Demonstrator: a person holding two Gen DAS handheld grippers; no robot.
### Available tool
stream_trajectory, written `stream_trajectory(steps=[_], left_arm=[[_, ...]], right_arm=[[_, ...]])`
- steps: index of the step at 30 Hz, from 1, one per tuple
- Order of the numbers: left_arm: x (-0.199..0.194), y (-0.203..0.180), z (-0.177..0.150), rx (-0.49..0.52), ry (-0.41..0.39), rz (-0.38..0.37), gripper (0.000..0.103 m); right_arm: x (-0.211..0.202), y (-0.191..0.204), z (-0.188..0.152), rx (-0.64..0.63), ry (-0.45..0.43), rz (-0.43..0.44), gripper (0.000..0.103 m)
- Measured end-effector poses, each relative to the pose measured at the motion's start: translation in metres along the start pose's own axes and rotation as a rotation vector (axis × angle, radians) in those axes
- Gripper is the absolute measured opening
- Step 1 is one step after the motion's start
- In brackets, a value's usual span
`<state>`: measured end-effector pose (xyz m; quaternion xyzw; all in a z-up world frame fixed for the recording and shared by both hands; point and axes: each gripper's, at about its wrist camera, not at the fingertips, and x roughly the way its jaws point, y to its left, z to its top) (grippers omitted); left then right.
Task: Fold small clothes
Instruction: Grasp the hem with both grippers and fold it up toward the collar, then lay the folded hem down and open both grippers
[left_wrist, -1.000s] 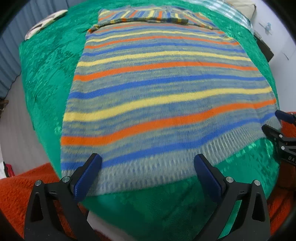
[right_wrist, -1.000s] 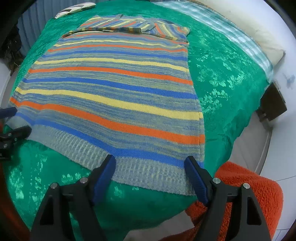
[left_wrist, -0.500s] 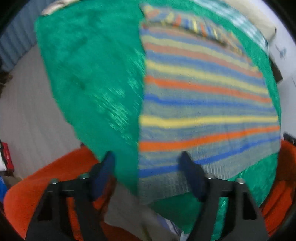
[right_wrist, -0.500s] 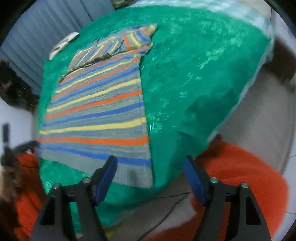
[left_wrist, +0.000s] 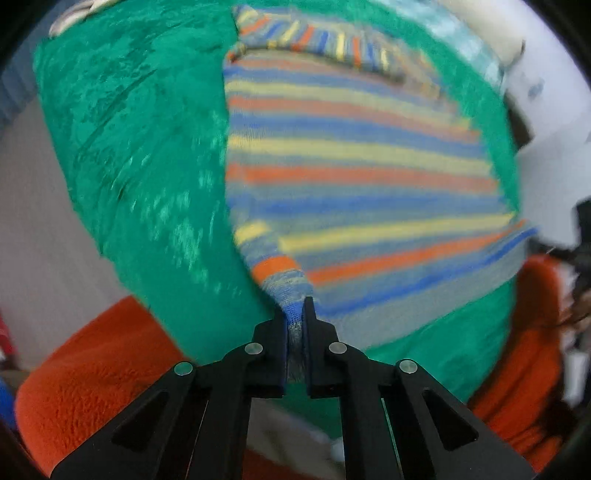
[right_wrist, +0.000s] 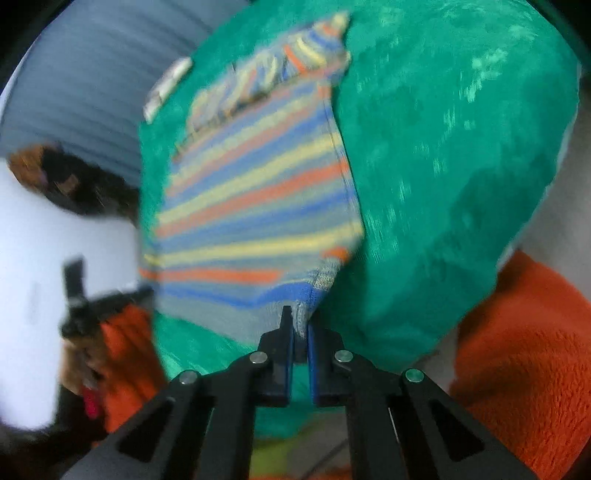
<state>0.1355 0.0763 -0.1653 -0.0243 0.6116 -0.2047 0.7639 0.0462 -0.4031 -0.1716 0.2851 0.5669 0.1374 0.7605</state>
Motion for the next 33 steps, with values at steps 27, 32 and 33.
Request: stream_trajectory(steps=[27,32,33], left_arm=[[0.075,0.078,0.343,-0.244,-0.204,-0.119,0.004],[0.091,0.102,0.384,-0.330,-0.241,-0.063,0.049],[0.088,0.110,0.388,-0.368,-0.284,-0.066,0.065]], right_arm=[[0.070,-0.050,0.340,0.134,-0.223,0.043,0.006],[0.093,-0.066,0.382,0.157,-0.236,0.063,0.007],[0.097,-0.069,0.389,0.162,-0.265,0.077,0.008]])
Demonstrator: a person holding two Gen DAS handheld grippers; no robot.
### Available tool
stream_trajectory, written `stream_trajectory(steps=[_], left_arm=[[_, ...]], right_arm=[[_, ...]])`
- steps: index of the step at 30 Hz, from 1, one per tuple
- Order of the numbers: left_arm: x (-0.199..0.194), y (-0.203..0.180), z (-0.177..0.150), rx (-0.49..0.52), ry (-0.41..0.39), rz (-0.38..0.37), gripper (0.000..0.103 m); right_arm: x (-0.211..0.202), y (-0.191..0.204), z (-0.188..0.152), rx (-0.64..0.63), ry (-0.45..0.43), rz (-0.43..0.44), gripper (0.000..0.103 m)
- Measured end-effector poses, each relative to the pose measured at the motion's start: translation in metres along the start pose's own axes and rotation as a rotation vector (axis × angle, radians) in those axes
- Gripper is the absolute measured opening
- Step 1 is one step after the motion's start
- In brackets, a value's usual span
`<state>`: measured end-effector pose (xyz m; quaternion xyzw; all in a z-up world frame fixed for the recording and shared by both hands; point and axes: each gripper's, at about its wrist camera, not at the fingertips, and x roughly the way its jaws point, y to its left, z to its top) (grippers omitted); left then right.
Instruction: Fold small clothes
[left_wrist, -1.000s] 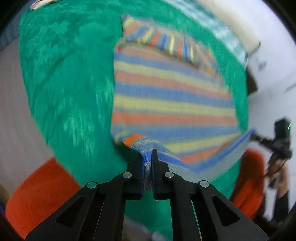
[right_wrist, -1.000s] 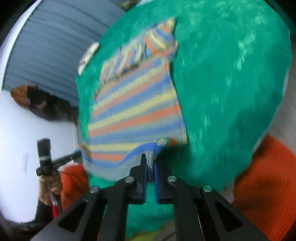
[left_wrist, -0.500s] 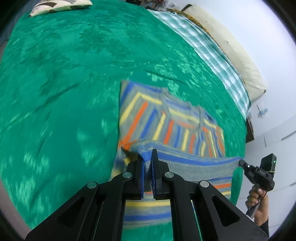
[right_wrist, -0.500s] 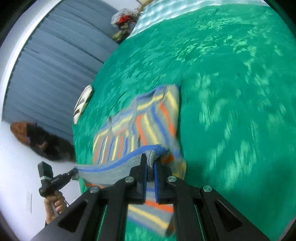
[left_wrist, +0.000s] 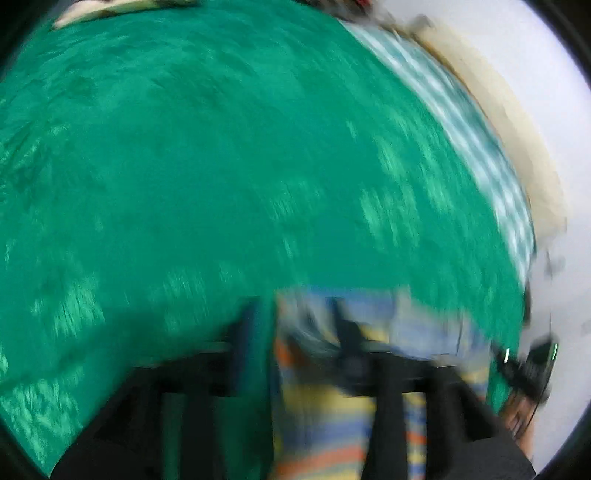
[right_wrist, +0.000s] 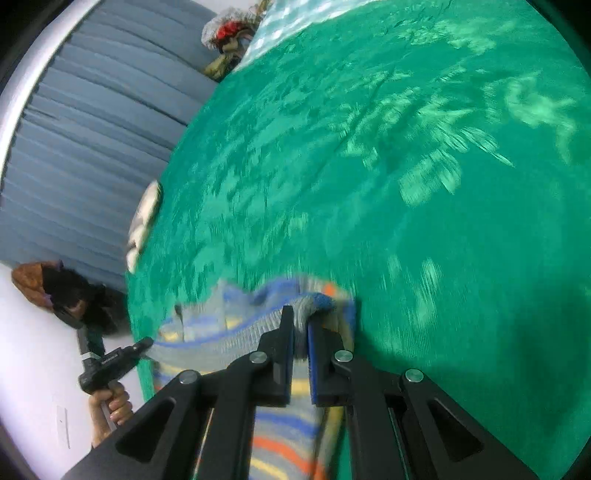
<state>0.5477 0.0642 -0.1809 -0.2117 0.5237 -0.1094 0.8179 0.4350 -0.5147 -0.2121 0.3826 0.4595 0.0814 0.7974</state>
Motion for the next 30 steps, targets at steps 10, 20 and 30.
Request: stream_trajectory(steps=[10,20,30], left_arm=[[-0.062,-0.021,-0.040,0.172,-0.166,0.041,0.072],[-0.045,-0.044,-0.235,0.642,0.059,0.228,0.072],[-0.134,-0.063,-0.333,0.528,-0.064,0.176,0.096]], right_arm=[[-0.037,0.036,-0.010,-0.193,-0.179,-0.170,0.039],[-0.033,0.071,-0.200,-0.681,0.231,-0.360,0.037],[-0.106,0.102,-0.296,-0.657,0.019,-0.471,0.054]])
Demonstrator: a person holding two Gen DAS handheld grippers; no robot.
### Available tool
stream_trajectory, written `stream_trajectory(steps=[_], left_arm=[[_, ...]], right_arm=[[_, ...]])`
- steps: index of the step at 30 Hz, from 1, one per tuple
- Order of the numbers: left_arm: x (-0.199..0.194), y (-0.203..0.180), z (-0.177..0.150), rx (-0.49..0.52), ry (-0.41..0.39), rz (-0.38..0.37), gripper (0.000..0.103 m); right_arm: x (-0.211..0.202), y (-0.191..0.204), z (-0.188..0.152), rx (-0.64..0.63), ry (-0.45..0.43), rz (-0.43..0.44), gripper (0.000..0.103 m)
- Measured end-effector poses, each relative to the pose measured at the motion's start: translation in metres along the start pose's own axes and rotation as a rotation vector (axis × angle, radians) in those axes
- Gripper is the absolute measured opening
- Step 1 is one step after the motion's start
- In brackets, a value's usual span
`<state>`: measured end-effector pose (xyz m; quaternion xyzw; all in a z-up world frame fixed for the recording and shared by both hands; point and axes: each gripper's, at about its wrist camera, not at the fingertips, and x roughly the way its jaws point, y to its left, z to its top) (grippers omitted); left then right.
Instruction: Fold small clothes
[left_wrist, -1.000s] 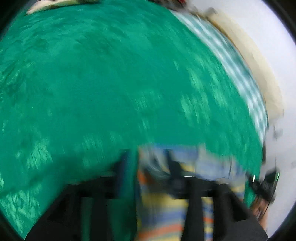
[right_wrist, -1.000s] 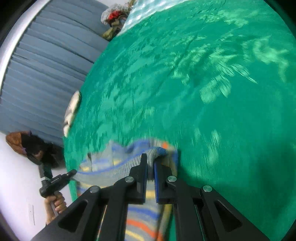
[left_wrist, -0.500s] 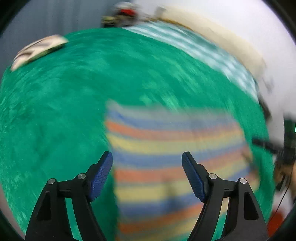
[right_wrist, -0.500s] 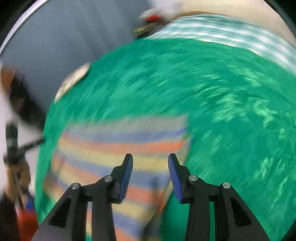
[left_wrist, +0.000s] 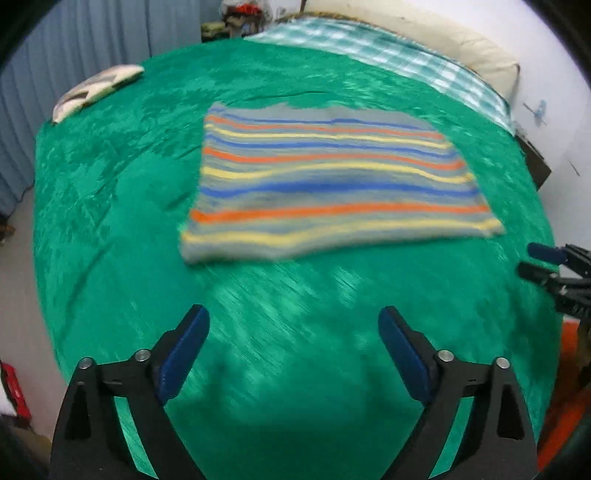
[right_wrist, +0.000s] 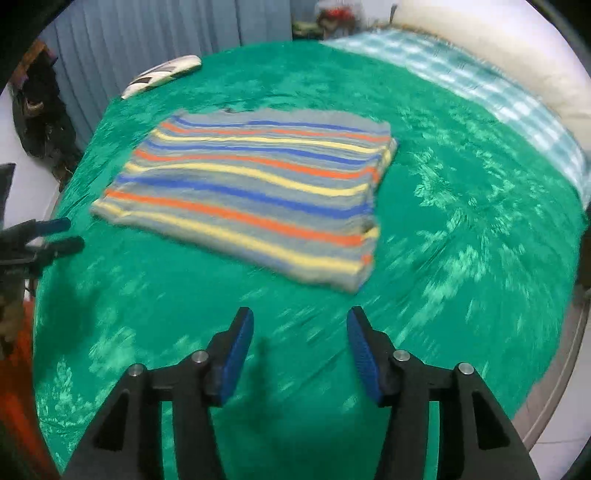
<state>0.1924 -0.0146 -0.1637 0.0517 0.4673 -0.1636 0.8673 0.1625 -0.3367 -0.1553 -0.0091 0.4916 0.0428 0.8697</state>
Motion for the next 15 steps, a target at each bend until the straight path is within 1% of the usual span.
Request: stream_trajectory(steps=[2,3,5,6,7,8,9,10,12,15], left_arm=[[0.002,-0.023,-0.018,-0.003,0.004,0.023,0.096],[0.004,-0.028,-0.025,-0.002,0.006,0.037,0.096],[0.013,-0.037,-0.041,0.011,0.013,0.079,0.096],[0.017,-0.039,-0.046,0.025,0.023,0.095,0.098],[0.023,-0.038,-0.053,0.036,0.027,0.112,0.100],[0.026,-0.038,-0.058,0.036,0.005,0.124,0.102],[0.026,-0.038,-0.059,0.031,-0.010,0.124,0.102],[0.027,-0.037,-0.059,0.028,-0.011,0.122,0.102],[0.028,-0.035,-0.059,0.025,-0.005,0.115,0.102],[0.027,-0.034,-0.061,0.031,-0.019,0.106,0.102]], right_arm=[[0.006,0.022,-0.009,0.023,-0.014,-0.016,0.056],[0.009,0.032,-0.016,0.034,-0.021,-0.033,0.059],[0.013,0.046,-0.031,0.059,-0.035,-0.058,0.059],[0.014,0.049,-0.037,0.062,-0.043,-0.068,0.060],[0.015,0.051,-0.042,0.061,-0.046,-0.092,0.063],[0.016,0.053,-0.046,0.063,-0.041,-0.112,0.067],[0.017,0.056,-0.051,0.058,-0.038,-0.120,0.077],[0.020,0.061,-0.056,0.036,-0.035,-0.124,0.082],[0.024,0.069,-0.059,-0.012,-0.041,-0.159,0.084],[0.027,0.072,-0.060,-0.020,-0.042,-0.183,0.087]])
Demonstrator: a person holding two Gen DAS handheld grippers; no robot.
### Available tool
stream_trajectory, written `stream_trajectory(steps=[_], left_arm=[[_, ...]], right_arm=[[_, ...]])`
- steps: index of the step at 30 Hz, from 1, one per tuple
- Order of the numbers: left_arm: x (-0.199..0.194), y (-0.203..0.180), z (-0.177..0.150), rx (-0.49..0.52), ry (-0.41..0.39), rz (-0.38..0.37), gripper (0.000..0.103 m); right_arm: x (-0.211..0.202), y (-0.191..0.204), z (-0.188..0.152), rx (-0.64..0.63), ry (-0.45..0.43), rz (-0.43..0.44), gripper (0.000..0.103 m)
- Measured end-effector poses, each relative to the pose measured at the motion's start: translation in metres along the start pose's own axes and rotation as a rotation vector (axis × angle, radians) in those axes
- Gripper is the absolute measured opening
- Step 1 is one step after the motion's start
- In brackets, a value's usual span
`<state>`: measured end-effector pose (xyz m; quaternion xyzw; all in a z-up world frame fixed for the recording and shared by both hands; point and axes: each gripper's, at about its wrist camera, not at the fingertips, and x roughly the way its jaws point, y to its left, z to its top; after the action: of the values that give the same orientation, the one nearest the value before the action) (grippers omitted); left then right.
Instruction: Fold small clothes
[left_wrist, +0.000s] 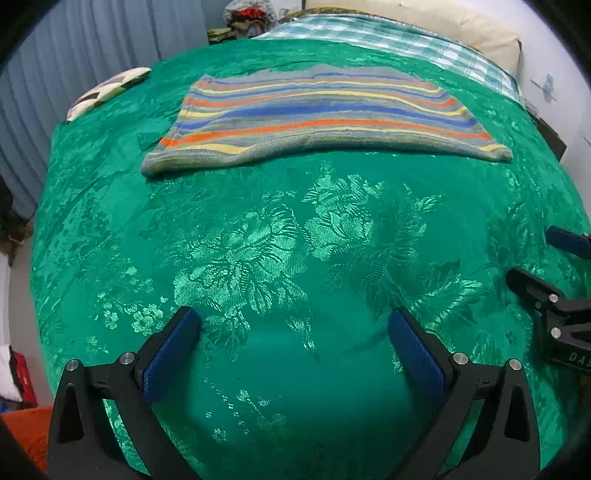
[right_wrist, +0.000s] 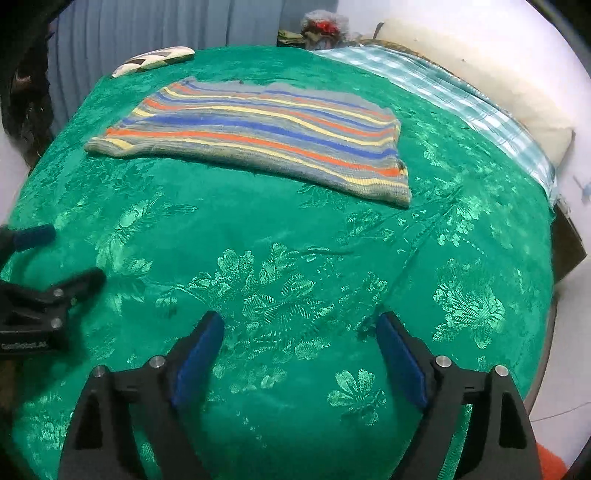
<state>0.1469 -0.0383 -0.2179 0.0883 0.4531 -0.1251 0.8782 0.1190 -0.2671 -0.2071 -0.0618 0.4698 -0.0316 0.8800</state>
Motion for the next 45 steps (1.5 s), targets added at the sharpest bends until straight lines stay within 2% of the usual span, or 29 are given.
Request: stream_trajectory(steps=[4,10,45], left_arm=[[0.0034,0.0015,-0.0026,0.000,-0.010,-0.007,0.102],[0.0036,0.0006,-0.0042,0.000,-0.012,-0.006,0.102],[0.0035,0.0024,-0.0055,-0.005,-0.022,-0.015,0.102]], right_arm=[[0.0063,-0.0054,0.0001,0.025,0.012,0.016,0.091],[0.0079,-0.0009,-0.0017,0.017,0.007,-0.003,0.093],[0.0108,-0.0007,-0.0030,0.013,0.010,-0.023,0.095]])
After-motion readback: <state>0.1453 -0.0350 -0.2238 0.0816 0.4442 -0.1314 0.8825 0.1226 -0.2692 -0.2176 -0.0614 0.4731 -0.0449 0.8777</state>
